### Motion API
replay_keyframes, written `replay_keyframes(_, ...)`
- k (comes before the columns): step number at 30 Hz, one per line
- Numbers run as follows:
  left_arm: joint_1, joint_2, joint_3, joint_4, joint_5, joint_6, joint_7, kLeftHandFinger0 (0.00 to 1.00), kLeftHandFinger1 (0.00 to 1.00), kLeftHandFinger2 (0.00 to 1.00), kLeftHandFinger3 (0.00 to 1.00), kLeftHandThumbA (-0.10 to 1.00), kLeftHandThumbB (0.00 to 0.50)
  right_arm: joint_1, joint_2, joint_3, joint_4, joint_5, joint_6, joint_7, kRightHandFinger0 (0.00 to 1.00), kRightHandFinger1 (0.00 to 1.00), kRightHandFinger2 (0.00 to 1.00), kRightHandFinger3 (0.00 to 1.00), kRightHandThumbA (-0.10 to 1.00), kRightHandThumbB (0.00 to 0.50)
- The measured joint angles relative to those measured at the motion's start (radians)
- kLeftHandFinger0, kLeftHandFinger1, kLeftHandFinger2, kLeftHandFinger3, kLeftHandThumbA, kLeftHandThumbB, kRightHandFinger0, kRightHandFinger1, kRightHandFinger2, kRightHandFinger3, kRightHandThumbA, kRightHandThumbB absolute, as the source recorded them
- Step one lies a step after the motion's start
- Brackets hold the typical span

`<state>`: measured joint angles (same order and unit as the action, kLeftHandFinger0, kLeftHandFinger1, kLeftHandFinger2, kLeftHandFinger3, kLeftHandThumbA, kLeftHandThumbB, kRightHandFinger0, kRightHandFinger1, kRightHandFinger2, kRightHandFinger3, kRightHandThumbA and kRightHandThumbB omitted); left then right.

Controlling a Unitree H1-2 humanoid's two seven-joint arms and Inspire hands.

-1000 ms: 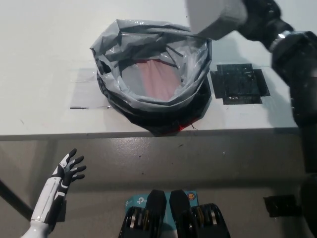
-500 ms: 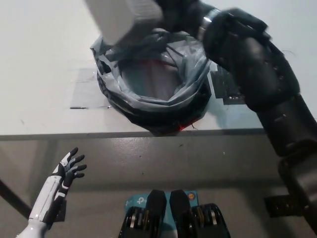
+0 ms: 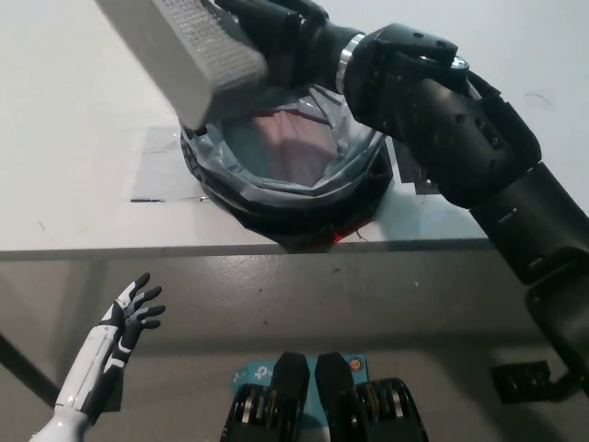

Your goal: Use the right hand to pick up a small rectangular container and put it into a plastic bag and lift the bag

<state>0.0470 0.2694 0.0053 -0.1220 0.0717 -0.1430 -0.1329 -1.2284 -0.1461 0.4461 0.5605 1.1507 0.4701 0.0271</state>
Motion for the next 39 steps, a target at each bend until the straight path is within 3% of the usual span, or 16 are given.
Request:
replay_keyframes(1, 0.000, 0.000, 0.000, -0.005, 0.000, 0.000, -0.004, 0.83, 0.83, 0.91, 1.00, 1.00, 0.133, 0.000, -0.005, 0.008, 0.000, 0.001, 0.000, -0.001, 0.00, 0.33, 0.74, 0.64, -0.10, 0.146)
replay_keyframes(4, 0.000, 0.000, 0.000, -0.009, 0.000, 0.000, -0.008, 0.83, 0.83, 0.91, 1.00, 1.00, 0.137, 0.000, -0.013, 0.017, 0.000, 0.003, 0.000, -0.003, 0.00, 0.35, 0.74, 0.60, -0.10, 0.147)
replay_keyframes(5, 0.000, 0.000, 0.000, -0.009, 0.000, 0.000, -0.009, 0.83, 0.83, 0.91, 1.00, 1.00, 0.137, 0.000, -0.016, 0.022, 0.000, 0.005, 0.000, -0.007, 0.00, 0.35, 0.75, 0.64, -0.10, 0.148)
replay_keyframes(7, 0.000, 0.000, 0.000, -0.009, 0.000, 0.000, -0.010, 0.83, 0.83, 0.91, 1.00, 1.00, 0.136, 0.000, -0.021, 0.027, 0.000, 0.010, 0.000, -0.013, 0.00, 0.36, 0.76, 0.54, -0.10, 0.150)
replay_keyframes(16, 0.000, 0.000, 0.000, -0.009, -0.001, 0.000, -0.013, 0.84, 0.83, 0.91, 1.00, 1.00, 0.130, 0.000, -0.051, 0.069, 0.003, 0.028, 0.000, -0.021, 0.00, 0.35, 0.76, 0.40, -0.10, 0.159)
replay_keyframes(19, 0.000, 0.000, 0.000, -0.010, 0.000, 0.001, -0.013, 0.83, 0.82, 0.90, 1.00, 1.00, 0.125, 0.000, -0.055, 0.076, 0.007, 0.029, 0.000, -0.021, 0.00, 0.35, 0.75, 0.51, -0.10, 0.151)
replay_keyframes(23, 0.000, 0.000, 0.000, -0.010, 0.001, 0.001, -0.013, 0.84, 0.82, 0.91, 1.00, 1.00, 0.118, 0.000, -0.058, 0.080, 0.026, 0.028, 0.000, -0.018, 0.00, 0.32, 0.72, 0.52, -0.10, 0.140)
replay_keyframes(24, 0.000, 0.000, 0.000, -0.010, 0.001, 0.001, -0.013, 0.83, 0.82, 0.91, 1.00, 1.00, 0.119, 0.000, -0.058, 0.080, 0.030, 0.027, 0.000, -0.017, 0.00, 0.33, 0.73, 0.58, -0.10, 0.142)
replay_keyframes(26, 0.000, 0.000, 0.000, -0.010, 0.001, 0.001, -0.013, 0.83, 0.82, 0.91, 1.00, 1.00, 0.117, 0.000, -0.059, 0.079, 0.041, 0.025, 0.000, -0.013, 0.00, 0.33, 0.72, 0.58, -0.10, 0.142)
replay_keyframes(29, 0.000, 0.000, 0.000, -0.010, 0.001, 0.001, -0.013, 0.83, 0.82, 0.91, 1.00, 1.00, 0.114, 0.000, -0.064, 0.078, 0.054, 0.018, 0.000, -0.006, 0.00, 0.31, 0.70, 0.66, -0.10, 0.168)
replay_keyframes(30, 0.000, 0.001, 0.000, -0.010, 0.001, 0.000, -0.013, 0.83, 0.82, 0.91, 1.00, 1.00, 0.113, 0.001, -0.066, 0.077, 0.066, 0.014, 0.000, -0.001, 0.00, 0.30, 0.69, 0.75, -0.10, 0.168)
replay_keyframes(33, 0.000, 0.002, 0.000, -0.010, 0.001, 0.000, -0.013, 0.85, 0.82, 0.92, 1.00, 1.00, 0.120, 0.002, -0.072, 0.076, 0.080, 0.004, 0.000, 0.000, 0.00, 0.29, 0.70, 0.81, -0.10, 0.169)
replay_keyframes(34, 0.000, 0.002, 0.000, -0.010, 0.001, 0.000, -0.013, 0.84, 0.82, 0.92, 1.00, 1.00, 0.109, 0.002, -0.075, 0.076, 0.085, -0.001, 0.000, 0.000, 0.00, 0.28, 0.71, 0.98, -0.10, 0.155)
replay_keyframes(36, 0.000, 0.002, 0.000, -0.010, 0.002, 0.001, -0.013, 0.84, 0.82, 0.92, 1.00, 1.00, 0.107, 0.003, -0.079, 0.070, 0.101, -0.013, 0.000, 0.001, 0.00, 0.28, 0.72, 0.83, -0.10, 0.154)
replay_keyframes(37, 0.000, 0.002, 0.000, -0.010, 0.002, 0.001, -0.013, 0.84, 0.82, 0.92, 1.00, 1.00, 0.109, 0.004, -0.079, 0.070, 0.102, -0.013, 0.000, 0.001, 0.00, 0.28, 0.72, 0.68, -0.10, 0.156)
replay_keyframes(39, 0.000, 0.002, 0.000, -0.011, 0.003, 0.001, -0.013, 0.84, 0.82, 0.92, 1.00, 1.00, 0.110, 0.007, -0.083, 0.062, 0.117, -0.026, 0.000, 0.004, 0.00, 0.28, 0.73, 0.64, -0.10, 0.144)
